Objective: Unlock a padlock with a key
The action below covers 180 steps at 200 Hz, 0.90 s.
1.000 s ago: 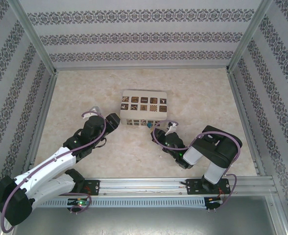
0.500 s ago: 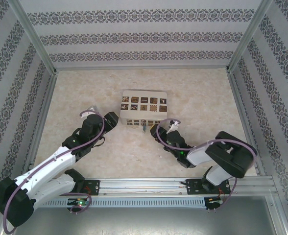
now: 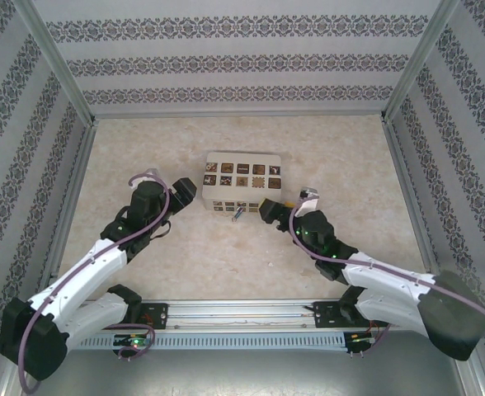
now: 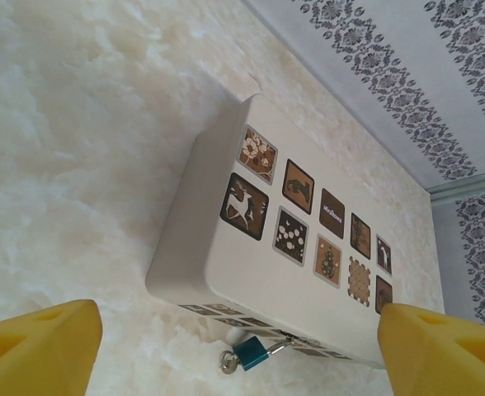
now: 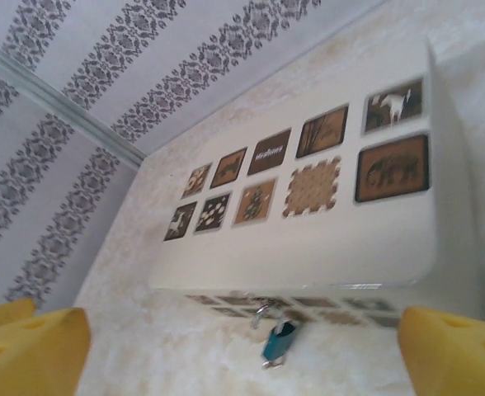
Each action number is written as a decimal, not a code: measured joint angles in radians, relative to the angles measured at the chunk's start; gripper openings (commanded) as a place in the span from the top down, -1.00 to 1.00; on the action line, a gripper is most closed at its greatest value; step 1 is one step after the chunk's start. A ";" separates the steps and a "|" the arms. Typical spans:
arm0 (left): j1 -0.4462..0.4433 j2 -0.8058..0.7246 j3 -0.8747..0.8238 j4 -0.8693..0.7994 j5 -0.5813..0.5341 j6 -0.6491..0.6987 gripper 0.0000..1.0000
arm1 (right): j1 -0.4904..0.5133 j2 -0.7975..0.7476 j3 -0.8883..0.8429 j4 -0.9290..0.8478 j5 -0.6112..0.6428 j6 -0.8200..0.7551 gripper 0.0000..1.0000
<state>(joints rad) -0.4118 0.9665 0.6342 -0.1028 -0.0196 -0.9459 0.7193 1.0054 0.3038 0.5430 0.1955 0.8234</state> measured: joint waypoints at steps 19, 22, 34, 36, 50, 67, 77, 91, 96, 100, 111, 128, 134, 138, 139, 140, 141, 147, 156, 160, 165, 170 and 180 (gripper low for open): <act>0.038 0.040 0.014 0.002 0.053 0.016 -0.80 | -0.075 -0.035 0.000 -0.037 -0.064 -0.013 -0.97; 0.044 0.048 0.017 0.002 0.061 0.019 -0.80 | -0.086 -0.038 0.000 -0.042 -0.075 -0.013 -0.97; 0.069 0.085 0.030 0.002 0.101 0.031 -0.80 | -0.127 -0.044 0.000 -0.060 -0.126 -0.013 -0.97; 0.074 0.093 0.033 0.002 0.107 0.034 -0.80 | -0.134 -0.044 0.000 -0.063 -0.134 -0.013 -0.97; 0.097 0.146 0.059 0.003 0.154 0.053 -0.80 | -0.172 -0.043 0.000 -0.090 -0.195 -0.012 -0.97; 0.121 0.222 0.101 0.005 0.216 0.082 -0.79 | -0.206 -0.028 0.000 -0.119 -0.270 -0.011 -0.97; 0.134 0.274 0.133 0.006 0.256 0.100 -0.78 | -0.217 -0.010 0.002 -0.132 -0.305 -0.008 -0.97; 0.147 0.346 0.177 0.006 0.304 0.123 -0.77 | -0.220 0.018 0.002 -0.142 -0.347 -0.001 -0.97; 0.151 0.368 0.192 0.005 0.319 0.130 -0.76 | -0.220 0.027 0.002 -0.144 -0.360 0.002 -0.97; 0.152 0.388 0.204 0.006 0.330 0.136 -0.76 | -0.220 0.037 0.003 -0.144 -0.372 0.006 -0.97; 0.153 0.435 0.233 0.006 0.358 0.148 -0.74 | -0.220 0.061 0.004 -0.144 -0.399 0.012 -0.97; 0.153 0.497 0.269 0.006 0.395 0.161 -0.71 | -0.220 0.093 0.007 -0.140 -0.434 0.019 -0.97; 0.153 0.519 0.282 0.006 0.407 0.163 -0.70 | -0.220 0.105 0.011 -0.141 -0.446 0.022 -0.97; 0.153 0.532 0.289 0.006 0.413 0.165 -0.69 | -0.220 0.114 0.015 -0.141 -0.453 0.024 -0.97; 0.153 0.537 0.292 0.006 0.415 0.166 -0.69 | -0.220 0.116 0.016 -0.140 -0.454 0.024 -0.97; 0.153 0.539 0.294 0.006 0.416 0.166 -0.69 | -0.220 0.119 0.018 -0.140 -0.457 0.026 -0.97; 0.153 0.543 0.297 0.006 0.418 0.167 -0.69 | -0.220 0.120 0.018 -0.140 -0.459 0.026 -0.97; 0.153 0.563 0.308 0.006 0.427 0.170 -0.67 | -0.220 0.134 0.028 -0.138 -0.471 0.030 -0.97; 0.153 0.593 0.328 0.005 0.440 0.177 -0.64 | -0.220 0.151 0.042 -0.131 -0.484 0.034 -0.97; 0.153 0.610 0.337 0.005 0.445 0.179 -0.62 | -0.220 0.157 0.048 -0.127 -0.489 0.035 -0.97; 0.153 0.627 0.347 0.006 0.452 0.181 -0.59 | -0.220 0.164 0.055 -0.122 -0.494 0.037 -0.97; 0.153 0.643 0.357 0.005 0.460 0.185 -0.56 | -0.220 0.171 0.062 -0.118 -0.497 0.037 -0.97; 0.153 0.678 0.375 0.006 0.473 0.188 -0.51 | -0.220 0.183 0.072 -0.105 -0.500 0.037 -0.97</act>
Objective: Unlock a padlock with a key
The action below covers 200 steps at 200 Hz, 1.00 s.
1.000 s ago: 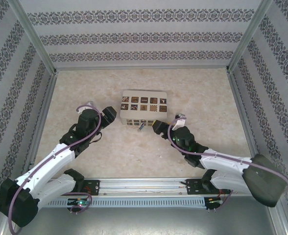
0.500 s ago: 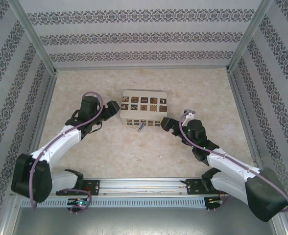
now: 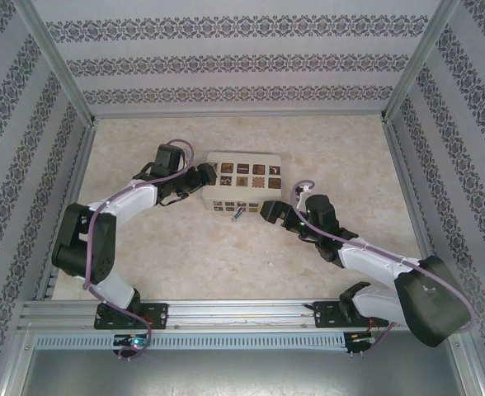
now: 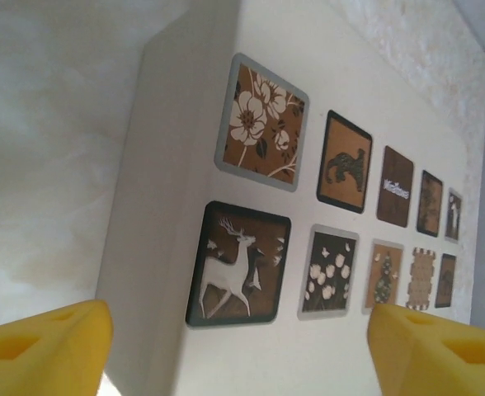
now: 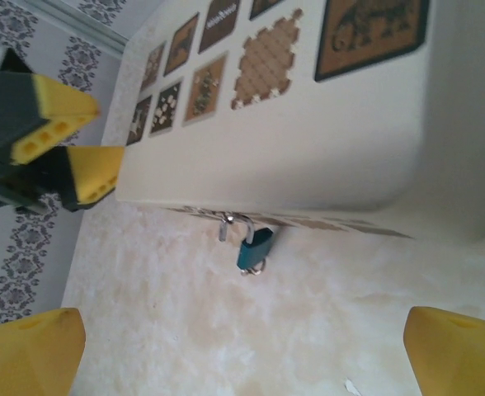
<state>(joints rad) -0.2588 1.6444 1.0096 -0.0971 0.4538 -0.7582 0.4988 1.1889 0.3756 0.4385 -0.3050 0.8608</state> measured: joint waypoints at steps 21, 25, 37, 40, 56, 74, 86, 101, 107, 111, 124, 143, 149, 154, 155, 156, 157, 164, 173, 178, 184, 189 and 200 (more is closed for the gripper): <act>0.000 0.057 0.019 0.001 0.026 0.003 -0.45 | -0.005 0.031 0.019 0.021 -0.007 0.000 -0.97; 0.000 0.065 0.020 0.002 0.031 0.002 -0.45 | -0.006 0.039 0.024 0.024 -0.010 0.000 -0.97; 0.000 0.084 0.019 0.002 0.043 -0.003 -0.42 | -0.013 0.062 0.039 0.031 -0.020 0.000 -0.97; 0.000 0.088 0.019 0.004 0.045 -0.006 -0.41 | -0.013 0.070 0.043 0.034 -0.023 0.000 -0.97; 0.001 0.097 0.015 0.024 0.061 -0.016 -0.37 | -0.020 0.100 0.060 0.047 -0.034 0.000 -0.97; 0.002 0.097 0.007 0.042 0.066 -0.028 -0.33 | -0.029 0.119 0.070 0.057 -0.038 0.000 -0.97; 0.004 0.097 -0.005 0.062 0.071 -0.035 -0.31 | -0.038 0.130 0.074 0.063 -0.045 0.000 -0.97; 0.004 0.097 -0.018 0.090 0.077 -0.043 -0.26 | -0.049 0.150 0.082 0.068 -0.057 0.000 -0.97; 0.004 0.097 -0.024 0.101 0.078 -0.050 -0.26 | -0.054 0.158 0.086 0.071 -0.061 0.000 -0.97; 0.004 0.097 -0.028 0.110 0.079 -0.051 -0.25 | -0.059 0.164 0.088 0.073 -0.066 0.000 -0.97; 0.004 0.097 -0.043 0.139 0.085 -0.063 -0.23 | -0.072 0.183 0.096 0.078 -0.079 0.000 -0.97; 0.003 0.095 -0.063 0.179 0.089 -0.082 -0.19 | -0.089 0.212 0.114 0.082 -0.095 -0.001 -0.97; 0.002 0.095 -0.069 0.189 0.089 -0.088 -0.19 | -0.094 0.222 0.122 0.082 -0.101 -0.002 -0.97; 0.000 0.094 -0.073 0.198 0.089 -0.092 -0.18 | -0.099 0.230 0.128 0.083 -0.105 -0.003 -0.97; 0.000 0.094 -0.074 0.200 0.088 -0.093 -0.18 | -0.100 0.232 0.130 0.083 -0.106 -0.003 -0.97; -0.001 0.094 -0.075 0.201 0.088 -0.093 -0.18 | -0.100 0.233 0.130 0.083 -0.107 -0.003 -0.97; -0.001 0.094 -0.075 0.203 0.088 -0.094 -0.18 | -0.102 0.235 0.132 0.083 -0.108 -0.003 -0.97; -0.003 0.092 -0.082 0.216 0.087 -0.100 -0.17 | -0.108 0.246 0.140 0.084 -0.113 -0.004 -0.97; -0.006 0.090 -0.093 0.232 0.085 -0.112 -0.16 | -0.115 0.260 0.150 0.087 -0.121 -0.005 -0.97; -0.008 0.088 -0.098 0.240 0.084 -0.114 -0.16 | -0.119 0.267 0.156 0.089 -0.127 -0.005 -0.97; -0.010 0.085 -0.104 0.247 0.082 -0.119 -0.15 | -0.124 0.276 0.162 0.090 -0.132 -0.008 -0.97; -0.012 0.082 -0.109 0.253 0.080 -0.124 -0.15 | -0.127 0.283 0.167 0.090 -0.135 -0.010 -0.97; -0.017 0.078 -0.117 0.264 0.074 -0.132 -0.15 | -0.133 0.298 0.178 0.093 -0.143 -0.016 -0.97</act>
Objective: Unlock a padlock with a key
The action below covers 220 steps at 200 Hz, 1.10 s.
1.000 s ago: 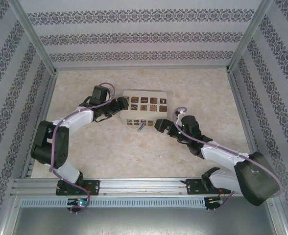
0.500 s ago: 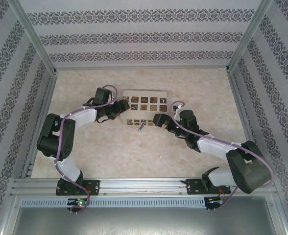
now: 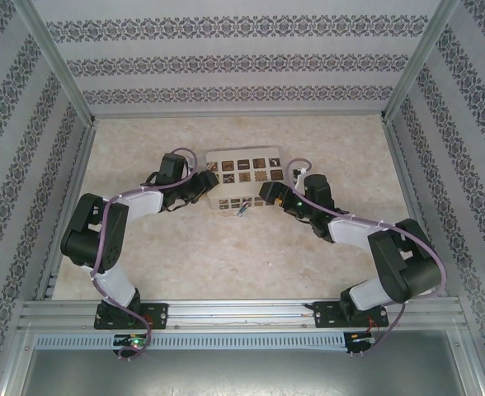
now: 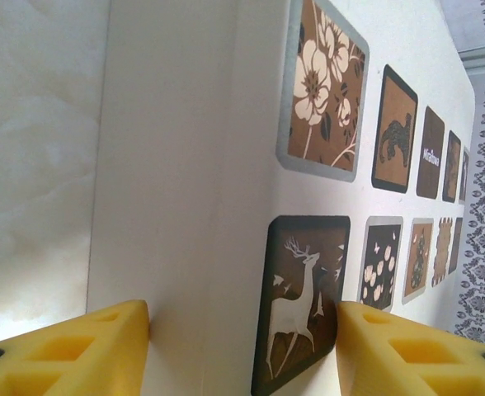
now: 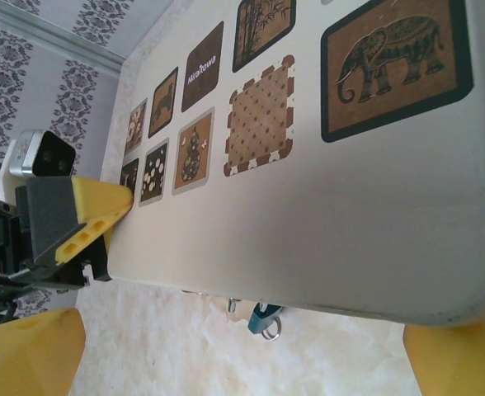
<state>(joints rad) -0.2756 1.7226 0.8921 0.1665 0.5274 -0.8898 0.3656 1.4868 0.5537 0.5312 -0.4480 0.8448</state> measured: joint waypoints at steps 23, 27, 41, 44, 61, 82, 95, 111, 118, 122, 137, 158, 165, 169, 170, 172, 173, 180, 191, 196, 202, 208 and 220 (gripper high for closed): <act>-0.011 -0.010 -0.015 0.012 -0.009 -0.013 -0.14 | -0.014 0.033 0.026 0.005 -0.018 -0.009 -0.97; -0.014 -0.012 -0.017 0.013 -0.009 -0.015 -0.14 | -0.017 0.039 0.031 0.005 -0.020 -0.011 -0.97; -0.023 -0.018 -0.027 0.022 -0.012 -0.023 -0.13 | -0.024 0.060 0.050 0.006 -0.031 -0.015 -0.97; -0.024 -0.020 -0.030 0.024 -0.013 -0.025 -0.14 | -0.024 0.064 0.054 0.006 -0.033 -0.015 -0.97; -0.033 -0.031 -0.047 0.034 -0.015 -0.036 -0.14 | -0.031 0.095 0.074 0.022 -0.043 -0.015 -0.97; -0.039 -0.043 -0.063 0.042 -0.016 -0.044 -0.14 | -0.039 0.130 0.092 0.054 -0.057 -0.014 -0.97; -0.040 -0.047 -0.067 0.042 -0.016 -0.048 -0.14 | -0.043 0.154 0.106 0.069 -0.066 -0.014 -0.97; -0.040 -0.050 -0.069 0.042 -0.016 -0.053 -0.14 | -0.045 0.177 0.119 0.087 -0.072 -0.014 -0.97; -0.040 -0.051 -0.070 0.042 -0.016 -0.054 -0.14 | -0.045 0.184 0.121 0.095 -0.074 -0.014 -0.97; -0.040 -0.051 -0.070 0.042 -0.016 -0.055 -0.15 | -0.045 0.186 0.121 0.098 -0.074 -0.014 -0.97; -0.041 -0.053 -0.070 0.041 -0.019 -0.055 -0.17 | -0.045 0.190 0.121 0.106 -0.074 -0.014 -0.97; -0.047 -0.060 -0.070 0.032 -0.031 -0.054 -0.21 | -0.045 0.190 0.121 0.109 -0.074 -0.014 -0.97; -0.047 -0.062 -0.070 0.026 -0.032 -0.054 -0.22 | -0.045 0.190 0.121 0.109 -0.074 -0.014 -0.97; -0.048 -0.064 -0.070 0.022 -0.034 -0.053 -0.23 | -0.045 0.190 0.121 0.109 -0.074 -0.014 -0.97; -0.049 -0.064 -0.070 0.021 -0.035 -0.054 -0.24 | -0.045 0.190 0.121 0.109 -0.074 -0.014 -0.96; -0.050 -0.065 -0.070 0.019 -0.035 -0.053 -0.24 | -0.045 0.190 0.121 0.109 -0.074 -0.014 -0.97; -0.050 -0.065 -0.070 0.018 -0.035 -0.053 -0.24 | -0.045 0.190 0.121 0.109 -0.074 -0.014 -0.97; -0.052 -0.069 -0.070 0.011 -0.038 -0.053 -0.26 | -0.047 0.190 0.120 0.110 -0.074 -0.015 -0.97; -0.053 -0.076 -0.070 -0.003 -0.039 -0.051 -0.29 | -0.050 0.188 0.116 0.113 -0.073 -0.015 -0.97; -0.053 -0.080 -0.070 -0.011 -0.040 -0.050 -0.29 | -0.050 0.185 0.112 0.115 -0.073 -0.015 -0.97; -0.053 -0.083 -0.070 -0.020 -0.042 -0.047 -0.30 | -0.050 0.179 0.105 0.116 -0.072 -0.015 -0.97; -0.053 -0.087 -0.070 -0.029 -0.043 -0.043 -0.31 | -0.050 0.169 0.097 0.116 -0.069 -0.015 -0.97; -0.053 -0.096 -0.070 -0.048 -0.048 -0.034 -0.33 | -0.053 0.148 0.079 0.116 -0.067 -0.015 -0.97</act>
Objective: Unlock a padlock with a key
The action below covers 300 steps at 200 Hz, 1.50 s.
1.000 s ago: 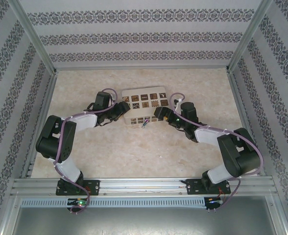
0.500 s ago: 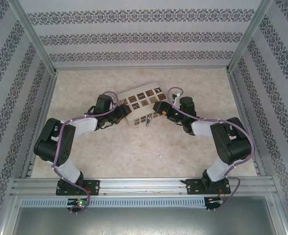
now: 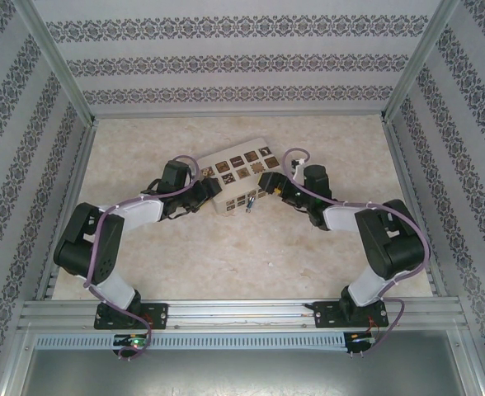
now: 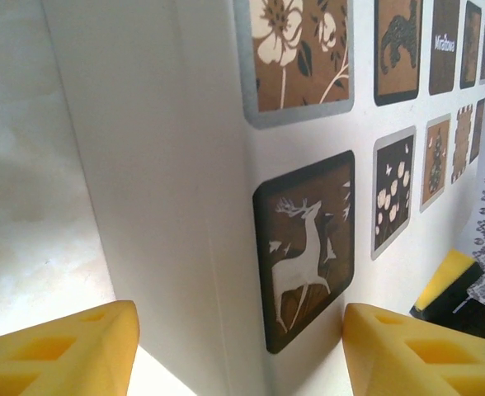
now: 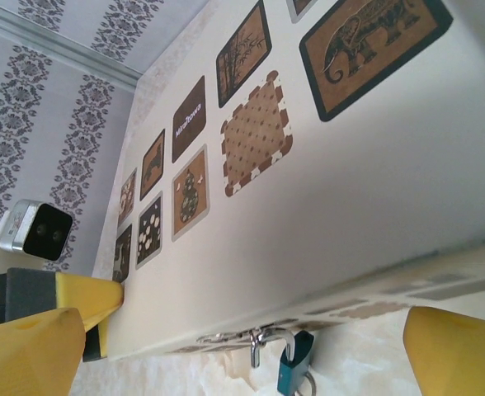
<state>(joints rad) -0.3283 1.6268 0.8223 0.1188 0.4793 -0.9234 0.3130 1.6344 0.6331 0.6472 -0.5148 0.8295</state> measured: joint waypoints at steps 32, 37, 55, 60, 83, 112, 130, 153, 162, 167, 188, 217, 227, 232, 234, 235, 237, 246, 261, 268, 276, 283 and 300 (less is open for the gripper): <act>0.000 -0.039 0.000 -0.054 -0.025 0.026 -0.36 | -0.010 -0.074 -0.047 -0.008 0.017 -0.018 -0.97; 0.001 -0.048 0.000 -0.063 -0.031 0.031 -0.36 | -0.010 -0.087 -0.055 -0.009 0.021 -0.023 -0.97; 0.002 -0.089 0.000 -0.098 -0.053 0.046 -0.38 | -0.010 -0.131 -0.089 -0.014 0.032 -0.030 -0.97; 0.003 -0.103 0.000 -0.108 -0.062 0.052 -0.38 | -0.010 -0.142 -0.098 -0.016 0.037 -0.032 -0.97; 0.004 -0.178 0.001 -0.151 -0.100 0.078 -0.40 | -0.010 -0.191 -0.141 -0.023 0.052 -0.042 -0.97; 0.010 -0.266 0.001 -0.193 -0.150 0.113 -0.41 | -0.010 -0.249 -0.188 -0.030 0.059 -0.053 -0.97; 0.010 -0.299 0.003 -0.210 -0.166 0.136 -0.38 | -0.010 -0.278 -0.213 -0.029 0.061 -0.059 -0.97; 0.010 -0.313 0.010 -0.225 -0.164 0.163 -0.29 | -0.010 -0.297 -0.235 -0.027 0.061 -0.064 -0.97; 0.010 -0.313 0.016 -0.225 -0.154 0.172 -0.24 | -0.010 -0.299 -0.241 -0.021 0.061 -0.068 -0.97; 0.010 -0.313 0.018 -0.225 -0.146 0.177 -0.21 | -0.010 -0.299 -0.244 -0.018 0.060 -0.068 -0.97; 0.010 -0.303 0.035 -0.223 -0.102 0.189 -0.14 | -0.010 -0.299 -0.255 -0.008 0.050 -0.069 -0.93; 0.007 -0.241 0.087 -0.205 -0.027 0.190 -0.09 | -0.010 -0.291 -0.261 0.025 0.019 -0.065 -0.80; 0.004 -0.214 0.111 -0.199 -0.005 0.190 -0.06 | -0.010 -0.278 -0.261 0.050 0.007 -0.058 -0.76; 0.002 -0.199 0.124 -0.194 0.005 0.190 -0.05 | -0.010 -0.269 -0.262 0.063 0.002 -0.054 -0.73; 0.001 -0.194 0.129 -0.193 0.010 0.190 -0.05 | -0.010 -0.266 -0.262 0.069 0.000 -0.050 -0.73; 0.000 -0.192 0.131 -0.193 0.012 0.190 -0.04 | -0.010 -0.264 -0.262 0.071 0.000 -0.049 -0.72; -0.001 -0.185 0.137 -0.193 0.017 0.190 -0.04 | -0.010 -0.260 -0.262 0.075 -0.002 -0.048 -0.72; -0.007 -0.156 0.165 -0.192 0.035 0.190 0.00 | -0.010 -0.239 -0.263 0.103 -0.011 -0.038 -0.70; -0.019 -0.110 0.207 -0.189 0.060 0.190 0.04 | -0.010 -0.197 -0.264 0.151 -0.027 -0.016 -0.67; -0.024 -0.087 0.228 -0.189 0.071 0.190 0.05 | -0.009 -0.177 -0.264 0.173 -0.033 -0.008 -0.64; -0.028 -0.062 0.250 -0.188 0.082 0.190 0.06 | -0.008 -0.154 -0.264 0.197 -0.040 0.005 -0.61; -0.031 -0.037 0.269 -0.188 0.093 0.190 0.07 | -0.008 -0.137 -0.264 0.216 -0.047 0.013 -0.58; -0.037 0.019 0.312 -0.189 0.114 0.190 0.07 | 0.000 -0.091 -0.264 0.259 -0.056 0.031 -0.54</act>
<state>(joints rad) -0.3649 1.6455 1.1339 -0.0700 0.5938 -0.7338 0.3130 1.5436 0.3695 0.9058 -0.5709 0.8600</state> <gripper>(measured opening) 0.467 0.778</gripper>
